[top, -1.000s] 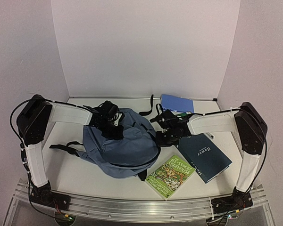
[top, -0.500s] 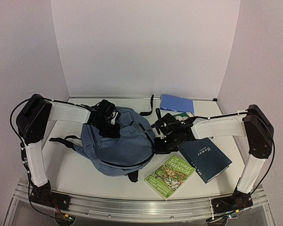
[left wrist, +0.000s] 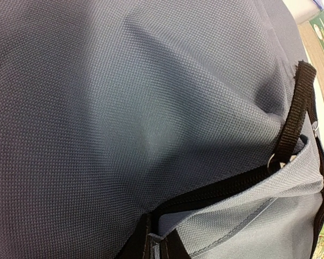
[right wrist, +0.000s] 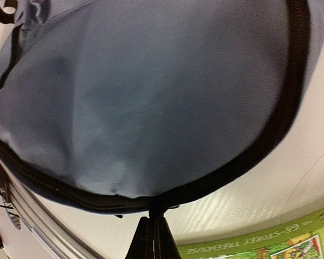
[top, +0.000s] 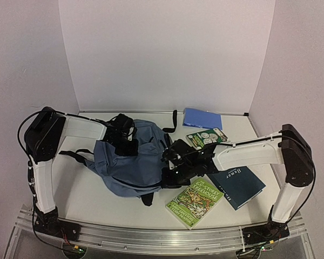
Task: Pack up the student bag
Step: Unzip the student bag at the center of the board.
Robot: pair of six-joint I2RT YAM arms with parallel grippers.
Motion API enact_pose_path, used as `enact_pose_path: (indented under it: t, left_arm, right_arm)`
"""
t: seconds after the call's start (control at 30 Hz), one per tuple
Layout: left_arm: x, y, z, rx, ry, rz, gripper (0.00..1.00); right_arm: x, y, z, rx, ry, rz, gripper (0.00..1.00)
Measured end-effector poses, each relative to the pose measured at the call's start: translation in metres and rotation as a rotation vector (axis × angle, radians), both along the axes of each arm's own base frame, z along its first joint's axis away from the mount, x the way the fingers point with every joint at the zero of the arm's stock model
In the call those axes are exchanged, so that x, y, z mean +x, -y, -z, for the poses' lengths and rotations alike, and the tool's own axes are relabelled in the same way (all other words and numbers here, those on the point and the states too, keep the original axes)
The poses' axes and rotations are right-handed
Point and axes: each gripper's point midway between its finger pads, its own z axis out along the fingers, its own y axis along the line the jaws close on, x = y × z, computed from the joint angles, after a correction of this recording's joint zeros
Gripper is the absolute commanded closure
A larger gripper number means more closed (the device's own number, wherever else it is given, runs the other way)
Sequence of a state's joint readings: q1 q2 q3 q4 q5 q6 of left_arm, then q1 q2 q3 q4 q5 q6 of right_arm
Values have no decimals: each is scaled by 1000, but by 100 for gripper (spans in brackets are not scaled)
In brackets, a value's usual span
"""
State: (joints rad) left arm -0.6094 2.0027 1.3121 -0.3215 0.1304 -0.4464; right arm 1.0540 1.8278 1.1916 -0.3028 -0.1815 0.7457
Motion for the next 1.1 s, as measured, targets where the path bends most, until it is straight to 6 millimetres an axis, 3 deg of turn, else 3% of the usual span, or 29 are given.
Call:
enact_pose_path:
  t: [0.23,0.4,0.5,0.7,0.8,0.93,1.0,1.1]
  left_arm:
    - [14,4,-1,-13,30,-29,100]
    - [19,8,-2,-19,60,8,98]
    - [21,16,-5,-38,80,68,85]
    - [24,32,-27,-102,130,159,40]
    - [19,32,-54,-132,162,169,29]
    - [7,23,-112,-179,231,160,23]
    - [-6,14,-141,-216,266,143,23]
    - [-32,-1,-159,-261,264,117,23]
  right_arm:
    - [-11,-49,-29,166,14,-12,100]
    - [-14,-73,-37,218,26,-21,100]
    - [-14,-77,-39,225,32,-20,100]
    - [-14,-79,-41,223,65,-26,100]
    - [-15,-83,-46,218,104,-47,100]
    - [-19,-94,-60,229,169,-89,100]
    - [-24,-103,-65,233,194,-116,87]
    - [-30,-121,-71,244,226,-157,71]
